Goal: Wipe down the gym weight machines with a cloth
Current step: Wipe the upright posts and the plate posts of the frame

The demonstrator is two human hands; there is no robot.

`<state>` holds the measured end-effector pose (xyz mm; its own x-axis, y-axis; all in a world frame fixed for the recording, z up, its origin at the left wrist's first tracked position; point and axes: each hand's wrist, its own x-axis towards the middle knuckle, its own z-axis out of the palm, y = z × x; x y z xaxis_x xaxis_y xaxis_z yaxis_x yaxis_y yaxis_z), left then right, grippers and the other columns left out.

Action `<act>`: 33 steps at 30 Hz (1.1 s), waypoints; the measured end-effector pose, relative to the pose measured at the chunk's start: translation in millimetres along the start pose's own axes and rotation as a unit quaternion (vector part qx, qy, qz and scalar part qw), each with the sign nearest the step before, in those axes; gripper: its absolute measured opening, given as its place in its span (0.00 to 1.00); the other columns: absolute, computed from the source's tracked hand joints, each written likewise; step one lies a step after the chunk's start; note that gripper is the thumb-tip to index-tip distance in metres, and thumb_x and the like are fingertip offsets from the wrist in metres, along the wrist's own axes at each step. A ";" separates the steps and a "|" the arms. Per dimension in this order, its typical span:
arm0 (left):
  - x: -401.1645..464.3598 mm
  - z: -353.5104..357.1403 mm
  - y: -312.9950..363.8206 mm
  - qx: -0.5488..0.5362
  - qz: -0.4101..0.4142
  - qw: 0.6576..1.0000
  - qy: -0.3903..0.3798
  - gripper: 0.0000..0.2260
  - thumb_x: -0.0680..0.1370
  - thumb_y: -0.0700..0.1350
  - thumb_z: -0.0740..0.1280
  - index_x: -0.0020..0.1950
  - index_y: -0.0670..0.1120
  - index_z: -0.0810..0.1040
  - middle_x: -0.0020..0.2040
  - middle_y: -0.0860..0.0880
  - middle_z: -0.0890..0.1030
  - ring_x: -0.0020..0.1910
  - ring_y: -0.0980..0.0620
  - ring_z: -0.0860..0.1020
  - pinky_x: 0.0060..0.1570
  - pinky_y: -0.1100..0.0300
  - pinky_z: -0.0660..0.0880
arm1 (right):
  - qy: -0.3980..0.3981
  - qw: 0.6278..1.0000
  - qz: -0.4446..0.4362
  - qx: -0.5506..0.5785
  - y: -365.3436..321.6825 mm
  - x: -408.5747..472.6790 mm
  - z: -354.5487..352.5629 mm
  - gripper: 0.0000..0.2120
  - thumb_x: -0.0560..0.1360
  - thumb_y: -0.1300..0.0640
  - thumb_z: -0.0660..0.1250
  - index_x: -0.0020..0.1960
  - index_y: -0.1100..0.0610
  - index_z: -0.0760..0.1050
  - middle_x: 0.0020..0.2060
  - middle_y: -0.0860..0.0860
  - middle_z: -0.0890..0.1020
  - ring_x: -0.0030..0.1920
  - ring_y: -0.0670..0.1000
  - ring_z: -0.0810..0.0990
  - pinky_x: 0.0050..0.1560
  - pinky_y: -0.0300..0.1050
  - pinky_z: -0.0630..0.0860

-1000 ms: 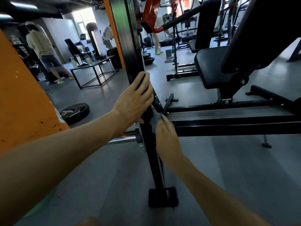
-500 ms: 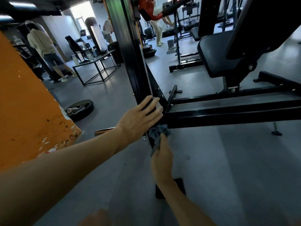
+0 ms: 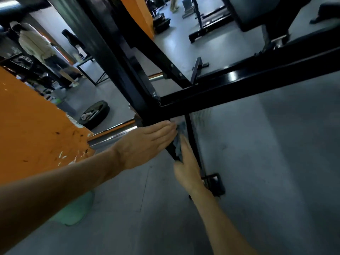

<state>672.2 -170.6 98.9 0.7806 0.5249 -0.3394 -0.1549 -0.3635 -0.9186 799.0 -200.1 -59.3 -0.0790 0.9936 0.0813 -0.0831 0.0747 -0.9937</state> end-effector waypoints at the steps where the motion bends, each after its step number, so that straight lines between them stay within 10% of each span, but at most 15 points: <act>1: 5.2 1.4 6.1 -0.012 -0.002 1.000 -0.013 0.29 0.82 0.43 0.61 0.79 0.32 0.55 0.78 0.34 0.62 0.79 0.38 0.61 0.79 0.43 0.48 | -0.004 1.000 -0.012 0.000 5.8 1.2 -0.4 0.43 0.78 0.75 0.57 0.81 0.41 0.49 0.79 0.37 0.55 0.77 0.35 0.55 0.76 0.34 0.53; 5: 27.1 -2.8 27.9 -0.057 0.024 0.997 -0.056 0.27 0.82 0.50 0.60 0.76 0.34 0.66 0.75 0.35 0.69 0.76 0.37 0.66 0.79 0.43 0.51 | 0.018 0.998 0.057 -0.008 99.7 -24.3 -15.7 0.34 0.82 0.67 0.63 0.77 0.43 0.52 0.75 0.36 0.61 0.74 0.33 0.60 0.69 0.22 0.53; 9: 60.3 -14.4 57.4 -0.070 0.047 0.984 -0.157 0.30 0.85 0.52 0.57 0.78 0.33 0.57 0.75 0.28 0.64 0.75 0.29 0.63 0.77 0.35 0.51 | -0.040 0.980 0.186 -0.059 150.9 -39.0 -35.5 0.37 0.79 0.74 0.57 0.82 0.53 0.51 0.76 0.51 0.64 0.75 0.54 0.66 0.67 0.34 0.61; 15: 80.0 -32.5 81.4 -0.072 -0.005 0.969 -0.235 0.32 0.86 0.55 0.54 0.80 0.33 0.51 0.76 0.25 0.56 0.75 0.23 0.58 0.74 0.28 0.52 | -0.022 0.999 0.013 -0.027 87.0 -15.5 -9.3 0.43 0.77 0.75 0.57 0.83 0.47 0.48 0.81 0.42 0.53 0.79 0.40 0.53 0.75 0.32 0.51; 24: 95.1 -41.8 110.4 -0.069 -0.001 0.960 -0.271 0.33 0.84 0.60 0.55 0.83 0.46 0.49 0.76 0.23 0.53 0.73 0.17 0.52 0.66 0.19 0.47 | -0.053 0.970 0.221 -0.082 206.2 -48.7 -37.9 0.39 0.80 0.72 0.59 0.82 0.55 0.43 0.80 0.54 0.57 0.78 0.54 0.61 0.76 0.44 0.59; 29: 102.4 -46.0 131.5 -0.074 0.016 0.959 -0.272 0.35 0.84 0.59 0.56 0.83 0.41 0.48 0.77 0.24 0.53 0.74 0.19 0.52 0.67 0.19 0.48 | -0.036 0.994 0.100 0.009 160.8 -35.5 -26.0 0.40 0.78 0.74 0.60 0.82 0.51 0.48 0.76 0.41 0.59 0.76 0.41 0.58 0.75 0.35 0.54; 33: 104.7 -34.1 140.2 -0.085 0.028 0.960 -0.267 0.35 0.84 0.59 0.58 0.83 0.42 0.48 0.77 0.25 0.53 0.75 0.20 0.53 0.67 0.19 0.47 | -0.055 0.991 0.072 -0.094 199.1 -13.0 -37.7 0.41 0.76 0.75 0.62 0.82 0.55 0.50 0.79 0.51 0.61 0.76 0.51 0.65 0.76 0.46 0.63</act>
<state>752.8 -192.9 -58.5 0.3454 0.8043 -0.4836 -0.0504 -0.4987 -0.8653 820.9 -194.9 -261.2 -0.1860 0.9803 -0.0658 0.1228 -0.0432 -0.9915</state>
